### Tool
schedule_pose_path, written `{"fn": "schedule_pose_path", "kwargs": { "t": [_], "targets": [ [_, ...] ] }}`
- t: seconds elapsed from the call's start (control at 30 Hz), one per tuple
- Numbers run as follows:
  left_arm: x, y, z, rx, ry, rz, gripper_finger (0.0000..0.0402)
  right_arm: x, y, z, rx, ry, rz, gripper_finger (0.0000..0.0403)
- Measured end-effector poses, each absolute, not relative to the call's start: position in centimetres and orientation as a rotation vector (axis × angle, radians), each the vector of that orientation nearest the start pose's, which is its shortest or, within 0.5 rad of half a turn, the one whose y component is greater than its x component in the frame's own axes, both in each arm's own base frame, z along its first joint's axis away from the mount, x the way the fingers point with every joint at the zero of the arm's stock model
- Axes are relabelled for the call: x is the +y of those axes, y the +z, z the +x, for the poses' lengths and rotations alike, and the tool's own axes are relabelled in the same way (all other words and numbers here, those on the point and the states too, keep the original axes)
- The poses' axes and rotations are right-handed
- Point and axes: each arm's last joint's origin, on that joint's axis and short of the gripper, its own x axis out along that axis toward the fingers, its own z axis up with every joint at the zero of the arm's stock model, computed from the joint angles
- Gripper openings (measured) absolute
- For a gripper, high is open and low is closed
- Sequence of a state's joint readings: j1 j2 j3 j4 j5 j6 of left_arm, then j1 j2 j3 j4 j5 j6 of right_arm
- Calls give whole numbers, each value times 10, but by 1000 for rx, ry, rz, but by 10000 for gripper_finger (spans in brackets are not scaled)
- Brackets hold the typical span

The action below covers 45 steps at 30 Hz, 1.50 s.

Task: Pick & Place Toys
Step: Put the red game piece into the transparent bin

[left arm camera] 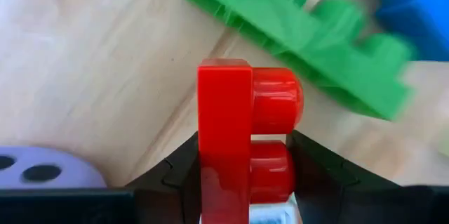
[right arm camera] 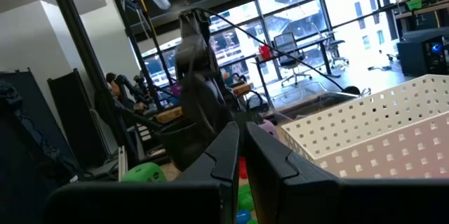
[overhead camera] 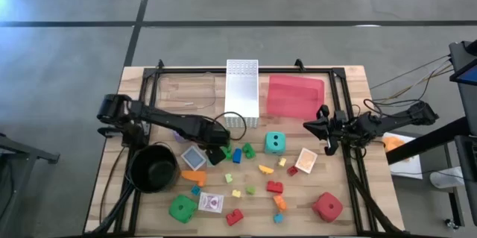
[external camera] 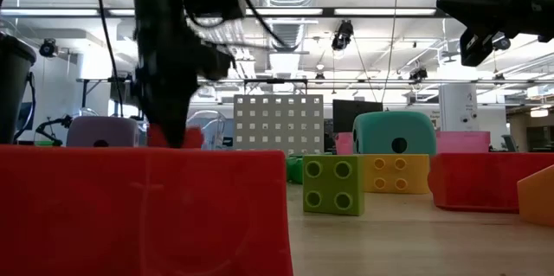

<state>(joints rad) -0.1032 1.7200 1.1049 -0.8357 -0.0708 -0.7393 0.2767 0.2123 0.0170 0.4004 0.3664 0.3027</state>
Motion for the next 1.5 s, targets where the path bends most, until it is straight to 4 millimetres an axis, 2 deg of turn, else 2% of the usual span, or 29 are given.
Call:
{"fn": "schedule_pose_path", "kwargs": {
  "t": [0.2,0.33,0.5,0.67,0.8,1.0,1.1,1.2,1.5],
  "targets": [
    [-24,232,282,1264,566,-464,162,19,190,105,-207,-59,370,21],
    [-13,275,261,1105,682,-468,162,19,190,106,-206,-60,369,21],
    [14,319,242,914,723,-582,162,19,190,105,-206,-59,369,21],
    [48,340,235,854,742,-628,162,19,190,106,-205,-59,369,21],
    [77,338,235,867,794,-590,162,19,190,106,-205,-60,369,21],
    [120,318,230,963,930,-658,162,19,189,106,-204,-60,369,21],
    [135,306,229,1036,987,-685,162,19,189,106,-205,-60,369,21],
    [147,293,231,1090,1025,-707,162,19,189,106,-204,-60,369,21],
    [167,247,253,1273,1073,-672,162,19,189,106,-205,-60,369,21]
  ]
}}
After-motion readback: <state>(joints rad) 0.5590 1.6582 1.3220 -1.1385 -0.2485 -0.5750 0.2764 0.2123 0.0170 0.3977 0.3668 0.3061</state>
